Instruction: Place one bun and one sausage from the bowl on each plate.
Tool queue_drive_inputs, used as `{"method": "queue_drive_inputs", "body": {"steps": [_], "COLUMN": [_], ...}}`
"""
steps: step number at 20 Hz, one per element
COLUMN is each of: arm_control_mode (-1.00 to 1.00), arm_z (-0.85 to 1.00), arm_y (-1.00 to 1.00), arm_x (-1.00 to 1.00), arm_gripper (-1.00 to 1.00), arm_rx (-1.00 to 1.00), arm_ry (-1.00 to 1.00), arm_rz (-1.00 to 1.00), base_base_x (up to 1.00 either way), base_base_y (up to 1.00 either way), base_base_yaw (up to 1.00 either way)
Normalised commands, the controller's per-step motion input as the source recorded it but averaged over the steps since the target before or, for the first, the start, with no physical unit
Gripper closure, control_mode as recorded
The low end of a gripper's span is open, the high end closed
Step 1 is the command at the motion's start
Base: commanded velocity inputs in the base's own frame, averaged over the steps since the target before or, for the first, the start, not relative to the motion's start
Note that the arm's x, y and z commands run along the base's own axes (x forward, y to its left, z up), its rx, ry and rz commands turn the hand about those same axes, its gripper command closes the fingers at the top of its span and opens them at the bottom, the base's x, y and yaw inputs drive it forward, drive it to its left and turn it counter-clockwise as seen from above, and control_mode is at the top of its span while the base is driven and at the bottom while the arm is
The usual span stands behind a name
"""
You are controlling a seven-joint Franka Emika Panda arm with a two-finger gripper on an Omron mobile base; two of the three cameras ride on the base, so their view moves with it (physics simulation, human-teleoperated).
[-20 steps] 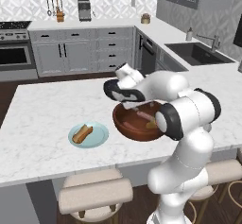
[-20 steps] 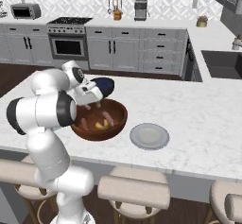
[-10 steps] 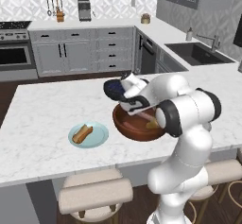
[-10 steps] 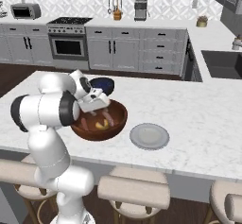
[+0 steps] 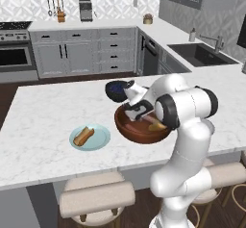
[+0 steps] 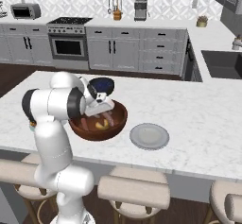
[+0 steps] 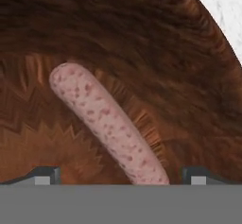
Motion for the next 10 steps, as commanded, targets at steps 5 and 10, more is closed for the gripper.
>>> {"method": "queue_drive_inputs", "body": {"steps": [5, 10], "arm_control_mode": [-1.00, -1.00], "arm_z": [-0.36, -0.38], "arm_y": [0.00, -0.18], "arm_x": [0.53, 0.22], "arm_gripper": [-1.00, -1.00], "arm_rx": [0.00, 0.00], "arm_ry": [0.00, 0.00], "arm_rz": [0.14, 0.04], "base_base_x": [0.00, 0.00], "base_base_y": [0.00, 0.00], "base_base_yaw": [0.00, 0.00]}}
